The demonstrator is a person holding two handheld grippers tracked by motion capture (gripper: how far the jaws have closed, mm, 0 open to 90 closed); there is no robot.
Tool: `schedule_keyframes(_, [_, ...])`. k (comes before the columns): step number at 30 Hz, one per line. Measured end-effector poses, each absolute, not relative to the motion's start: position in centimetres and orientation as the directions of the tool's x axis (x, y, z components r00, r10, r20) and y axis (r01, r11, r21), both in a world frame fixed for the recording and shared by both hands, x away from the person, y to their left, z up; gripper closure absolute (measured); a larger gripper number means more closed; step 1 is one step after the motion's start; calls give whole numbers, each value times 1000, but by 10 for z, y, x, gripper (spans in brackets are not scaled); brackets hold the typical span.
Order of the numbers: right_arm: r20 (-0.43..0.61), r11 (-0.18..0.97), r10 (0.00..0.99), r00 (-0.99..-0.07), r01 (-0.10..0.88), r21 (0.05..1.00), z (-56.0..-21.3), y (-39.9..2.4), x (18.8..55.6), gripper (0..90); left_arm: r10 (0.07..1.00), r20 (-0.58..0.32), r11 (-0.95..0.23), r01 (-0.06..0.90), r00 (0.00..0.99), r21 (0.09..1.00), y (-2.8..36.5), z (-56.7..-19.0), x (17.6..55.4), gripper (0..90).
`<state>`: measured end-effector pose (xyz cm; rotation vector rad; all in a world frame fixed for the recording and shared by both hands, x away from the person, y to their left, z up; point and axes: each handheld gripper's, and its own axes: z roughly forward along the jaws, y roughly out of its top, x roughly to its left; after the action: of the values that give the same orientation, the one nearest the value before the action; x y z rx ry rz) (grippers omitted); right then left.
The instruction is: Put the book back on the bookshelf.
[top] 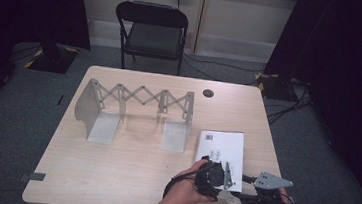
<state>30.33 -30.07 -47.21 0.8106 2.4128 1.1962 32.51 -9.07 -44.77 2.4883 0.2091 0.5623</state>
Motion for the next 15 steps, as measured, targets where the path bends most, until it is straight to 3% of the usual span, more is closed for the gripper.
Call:
schedule_keyframes(8, [-14, 457, 617, -786, 344, 820, -467, -300, 301, 406, 277, 355, -824, 31, 893, 565, -93, -449, 329, 143])
schedule_keyframes(11, [-6, 448, 612, -791, 340, 827, -466, -299, 300, 408, 298, 371, -819, 36, 880, 573, -96, -454, 331, 59])
schedule_keyframes(15, [-35, 476, 603, -797, 325, 817, -468, -296, 299, 408, 275, 421, -831, -6, 864, 556, -94, -459, 330, 110])
